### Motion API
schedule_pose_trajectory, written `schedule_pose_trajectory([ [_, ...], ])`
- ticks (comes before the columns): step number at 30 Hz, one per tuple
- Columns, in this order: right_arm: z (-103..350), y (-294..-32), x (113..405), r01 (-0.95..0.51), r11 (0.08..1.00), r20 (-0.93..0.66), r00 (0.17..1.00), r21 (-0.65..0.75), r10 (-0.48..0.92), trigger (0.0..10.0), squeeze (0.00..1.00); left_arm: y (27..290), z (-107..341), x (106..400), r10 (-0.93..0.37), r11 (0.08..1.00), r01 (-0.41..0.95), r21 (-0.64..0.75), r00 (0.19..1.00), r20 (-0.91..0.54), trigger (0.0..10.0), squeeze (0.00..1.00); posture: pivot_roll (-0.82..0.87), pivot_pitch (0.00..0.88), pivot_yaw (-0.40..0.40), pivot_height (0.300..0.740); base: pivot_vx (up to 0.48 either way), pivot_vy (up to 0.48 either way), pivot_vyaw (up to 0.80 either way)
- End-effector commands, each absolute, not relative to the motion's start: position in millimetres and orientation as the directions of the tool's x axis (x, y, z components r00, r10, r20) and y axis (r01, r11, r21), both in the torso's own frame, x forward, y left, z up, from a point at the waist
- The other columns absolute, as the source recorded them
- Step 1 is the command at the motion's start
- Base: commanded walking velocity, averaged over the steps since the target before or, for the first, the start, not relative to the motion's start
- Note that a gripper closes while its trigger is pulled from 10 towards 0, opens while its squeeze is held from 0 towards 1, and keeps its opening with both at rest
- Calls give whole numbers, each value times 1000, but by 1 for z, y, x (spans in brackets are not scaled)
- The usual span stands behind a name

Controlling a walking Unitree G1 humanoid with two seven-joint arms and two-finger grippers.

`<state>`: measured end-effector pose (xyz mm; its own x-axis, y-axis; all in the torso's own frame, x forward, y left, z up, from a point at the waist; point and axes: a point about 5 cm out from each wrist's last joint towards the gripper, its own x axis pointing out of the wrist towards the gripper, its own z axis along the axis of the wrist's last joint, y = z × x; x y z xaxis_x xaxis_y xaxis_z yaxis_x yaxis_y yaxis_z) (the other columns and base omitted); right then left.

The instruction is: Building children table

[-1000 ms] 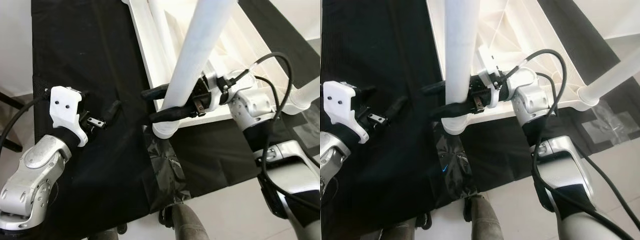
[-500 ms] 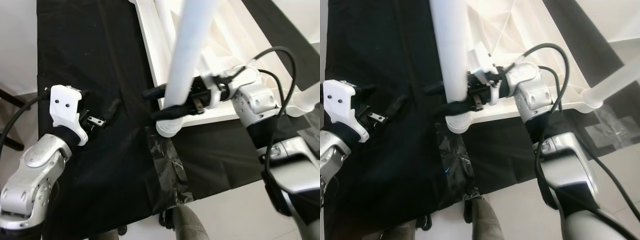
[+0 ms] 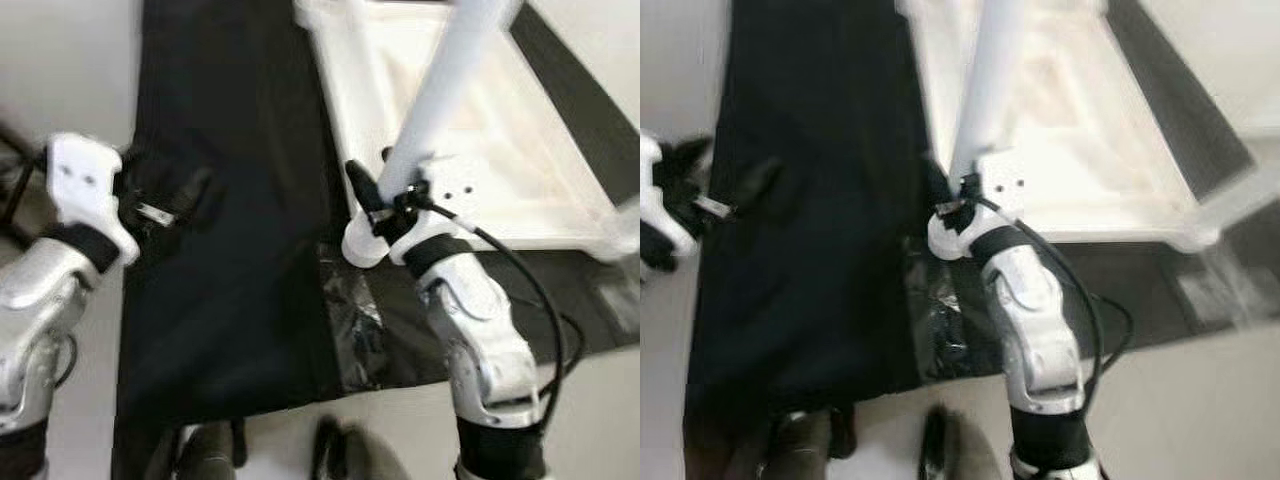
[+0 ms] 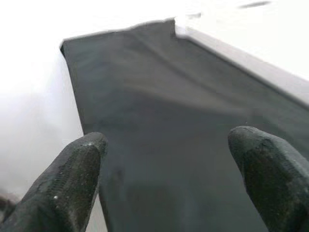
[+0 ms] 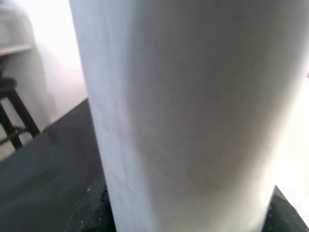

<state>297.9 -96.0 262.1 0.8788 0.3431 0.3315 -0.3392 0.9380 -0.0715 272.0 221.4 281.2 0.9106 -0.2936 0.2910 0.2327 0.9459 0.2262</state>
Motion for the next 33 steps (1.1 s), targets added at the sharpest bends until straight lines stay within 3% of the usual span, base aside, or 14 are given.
schedule_pose_trajectory([
  [1,182,-88,308,-369,929,-54,928,17,369,10000,0,214,285,272,-334,932,265,248,893,302,10000,0,45,383,-78,740,0,0,0],
  [9,189,-87,306,-254,967,-83,963,21,255,10000,0,205,298,272,-435,897,373,236,839,327,10000,0,53,369,-63,740,0,0,0],
  [19,207,-82,322,-365,931,-17,931,20,365,10000,0,192,309,270,-529,848,489,204,760,377,10000,0,50,339,-64,740,0,0,0],
  [25,215,-84,330,-353,936,-1,936,-18,353,10000,0,183,325,263,-635,765,608,210,661,399,10000,0,55,328,-66,740,0,0,0],
  [27,214,-81,331,-346,938,-7,938,-26,346,10000,0,174,343,263,-710,683,701,207,569,415,10000,0,64,317,-68,740,0,0,0],
  [33,211,-67,329,-394,918,-17,919,-44,394,10000,0,150,359,268,-831,532,804,263,437,344,10000,0,67,304,-65,740,0,0,0],
])
